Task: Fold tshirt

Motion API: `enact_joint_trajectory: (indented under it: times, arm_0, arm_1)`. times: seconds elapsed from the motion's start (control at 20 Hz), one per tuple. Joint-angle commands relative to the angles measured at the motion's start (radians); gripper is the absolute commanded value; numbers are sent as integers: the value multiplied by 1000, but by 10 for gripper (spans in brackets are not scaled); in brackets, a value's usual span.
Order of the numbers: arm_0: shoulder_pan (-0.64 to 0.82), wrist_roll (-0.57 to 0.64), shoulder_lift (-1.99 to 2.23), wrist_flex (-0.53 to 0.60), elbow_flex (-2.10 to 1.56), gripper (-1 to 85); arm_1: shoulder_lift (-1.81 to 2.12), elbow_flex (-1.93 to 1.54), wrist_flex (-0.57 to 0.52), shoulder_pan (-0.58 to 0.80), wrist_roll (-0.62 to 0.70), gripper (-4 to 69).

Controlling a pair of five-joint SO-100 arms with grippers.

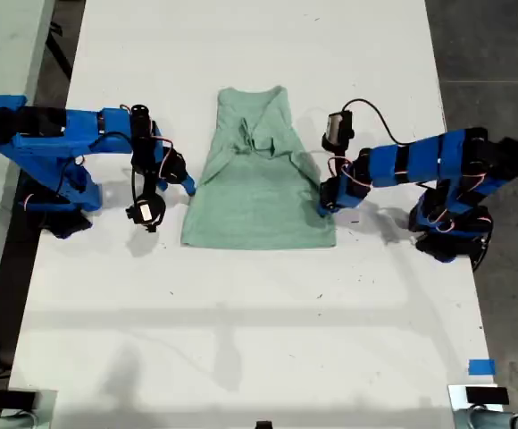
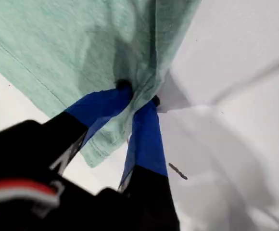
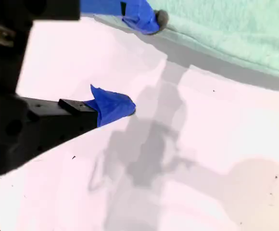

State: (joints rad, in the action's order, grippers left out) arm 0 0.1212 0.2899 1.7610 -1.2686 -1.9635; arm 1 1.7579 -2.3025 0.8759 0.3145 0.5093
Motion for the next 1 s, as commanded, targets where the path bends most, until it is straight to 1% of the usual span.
enact_joint_trajectory:
  times: [0.0, 0.1, 0.15, 0.35, 0.55, 0.75, 0.95]
  arm_0:
    - [-12, -3, 5, 9, 67, 200]
    - [-12, -3, 3, 12, 67, 199]
    - [-12, -2, 3, 12, 67, 199]
    - [-12, -2, -2, 20, 66, 199]
    - [-12, 2, -11, 26, 71, 199]
    - [-11, 3, -11, 29, 72, 198]
    - [-11, 3, -38, 34, 92, 199]
  arm_1:
    - [-3, 81, 66, -9, 35, 26]
    - [9, 130, 152, -20, 35, 8]
    - [28, 146, 172, -25, 38, -21]
    - [87, 250, 285, -43, -3, -21]
    - [14, 506, 408, -75, -23, -21]
    - [-195, 742, 416, -100, -58, -21]
    - [-456, 951, 376, -124, -195, -21]
